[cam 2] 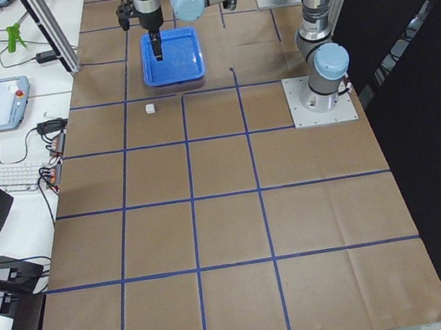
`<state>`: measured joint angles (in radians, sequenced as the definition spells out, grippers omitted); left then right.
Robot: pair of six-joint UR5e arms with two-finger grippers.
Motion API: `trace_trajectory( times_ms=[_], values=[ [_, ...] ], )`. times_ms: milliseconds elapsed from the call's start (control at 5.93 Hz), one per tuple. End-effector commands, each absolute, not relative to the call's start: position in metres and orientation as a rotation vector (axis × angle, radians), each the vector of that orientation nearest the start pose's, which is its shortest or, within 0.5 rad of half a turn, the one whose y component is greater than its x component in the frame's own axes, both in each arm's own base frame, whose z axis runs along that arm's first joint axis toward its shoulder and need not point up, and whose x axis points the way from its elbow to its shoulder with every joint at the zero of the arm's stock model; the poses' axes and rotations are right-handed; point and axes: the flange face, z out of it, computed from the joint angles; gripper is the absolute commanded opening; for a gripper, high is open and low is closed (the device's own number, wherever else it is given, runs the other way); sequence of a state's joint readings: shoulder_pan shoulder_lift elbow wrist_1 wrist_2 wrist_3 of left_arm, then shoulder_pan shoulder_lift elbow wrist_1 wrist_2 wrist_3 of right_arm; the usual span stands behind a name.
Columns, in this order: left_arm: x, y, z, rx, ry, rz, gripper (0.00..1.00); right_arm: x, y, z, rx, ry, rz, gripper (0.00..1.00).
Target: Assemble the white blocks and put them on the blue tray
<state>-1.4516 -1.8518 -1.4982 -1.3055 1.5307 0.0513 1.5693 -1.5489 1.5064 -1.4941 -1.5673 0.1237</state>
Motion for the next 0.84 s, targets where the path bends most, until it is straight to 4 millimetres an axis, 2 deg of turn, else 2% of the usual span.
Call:
trace_trajectory(
  times_ms=[0, 169, 337, 506, 675],
  values=[
    [-0.047, -0.679, 0.287, -0.102, 3.162, -0.141, 1.0, 0.132, -0.498, 0.5, 0.181, 3.144, 0.06, 1.0],
    [-0.049, -0.68, 0.249, -0.101, 3.167, -0.086, 1.0, 0.132, -0.503, 0.496, 0.107, 3.139, 0.07, 1.0],
    [-0.055, -0.682, 0.223, -0.095, 3.174, -0.03, 1.0, 0.129, -0.506, 0.498, -0.17, 3.133, 0.043, 1.0],
    [-0.064, -0.684, 0.205, -0.071, 3.182, -0.008, 1.0, 0.127, -0.507, 0.496, -0.443, 3.105, 0.038, 1.0],
    [-0.065, -0.685, 0.194, -0.066, 3.184, -0.001, 1.0, 0.126, -0.511, 0.492, -0.698, 3.055, 0.037, 1.0]
  ],
)
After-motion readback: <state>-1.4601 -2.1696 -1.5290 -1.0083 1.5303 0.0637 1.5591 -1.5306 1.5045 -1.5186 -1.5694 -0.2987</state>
